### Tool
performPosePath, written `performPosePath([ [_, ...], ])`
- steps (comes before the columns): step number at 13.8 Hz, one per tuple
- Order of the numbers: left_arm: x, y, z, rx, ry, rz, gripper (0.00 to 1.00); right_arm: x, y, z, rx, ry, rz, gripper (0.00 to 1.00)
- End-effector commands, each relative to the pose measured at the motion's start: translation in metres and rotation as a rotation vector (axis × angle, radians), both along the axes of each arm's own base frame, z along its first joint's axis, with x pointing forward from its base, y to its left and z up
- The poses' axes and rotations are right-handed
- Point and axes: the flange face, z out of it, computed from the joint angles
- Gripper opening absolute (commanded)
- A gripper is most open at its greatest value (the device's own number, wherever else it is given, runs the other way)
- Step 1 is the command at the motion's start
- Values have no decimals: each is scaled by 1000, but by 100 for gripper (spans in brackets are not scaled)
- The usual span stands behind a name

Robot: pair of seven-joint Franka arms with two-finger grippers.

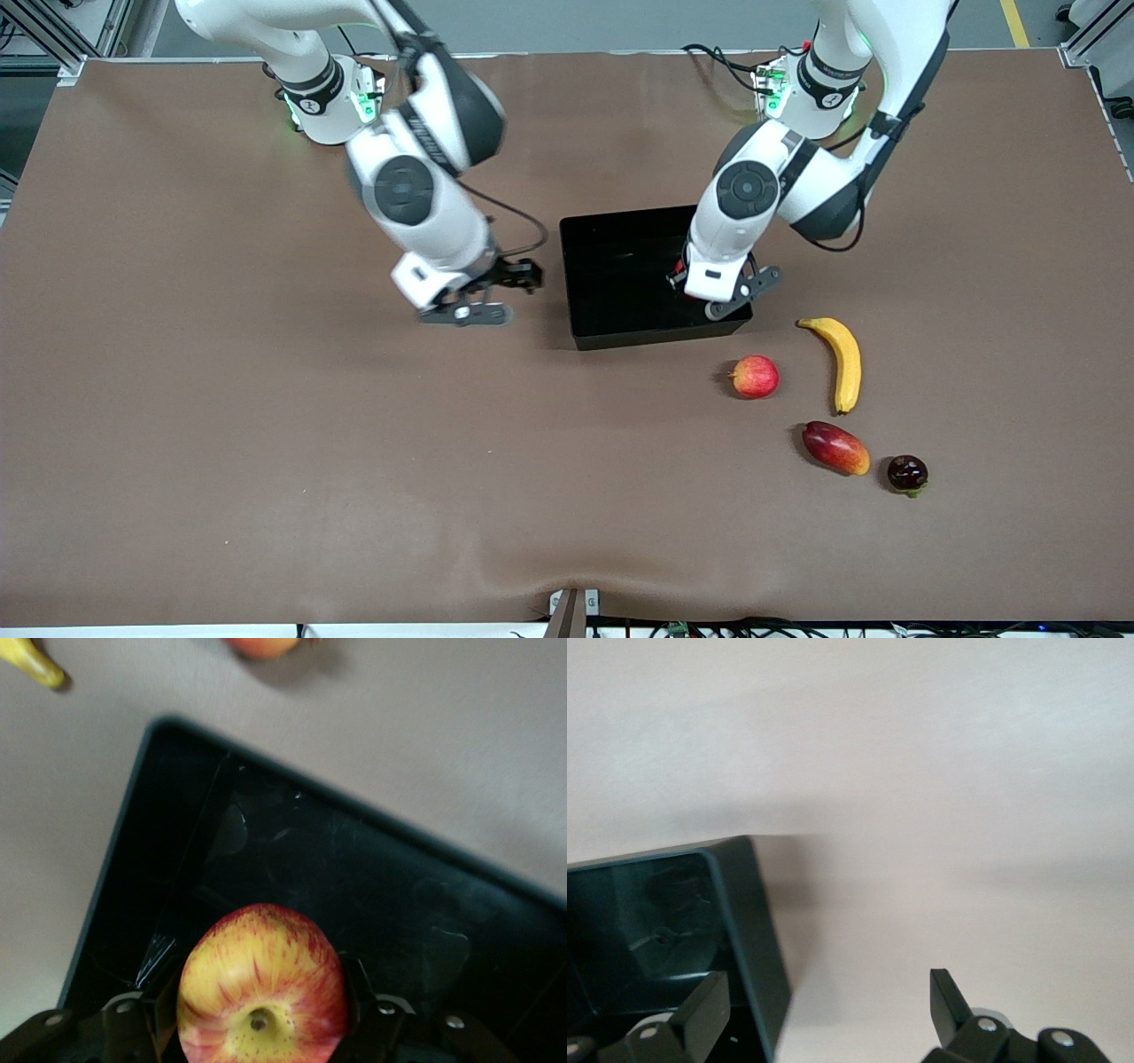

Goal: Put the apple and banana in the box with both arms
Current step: 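Carry the apple over the box with the left gripper and release it, then withdraw the right gripper from the box while the left gripper approaches the banana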

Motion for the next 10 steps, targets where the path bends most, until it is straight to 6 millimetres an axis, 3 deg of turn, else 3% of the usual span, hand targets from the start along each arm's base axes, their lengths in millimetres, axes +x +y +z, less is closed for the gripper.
performPosePath([
  [1,-33,7,-23,-22,-58,4,0,15,-69,32,14,5,27,100],
  [5,-49,14,-54,-25,-58,-36,0,41,-184,63,43,-6,109,100],
  [8,-48,15,-73,-14,-46,-75,0,35,-257,95,62,4,130,100],
  [9,-46,15,-76,-15,-43,-80,29,31,-275,104,66,6,122,100],
  [10,-43,14,-76,-18,-46,-75,70,30,-291,109,61,8,106,100],
])
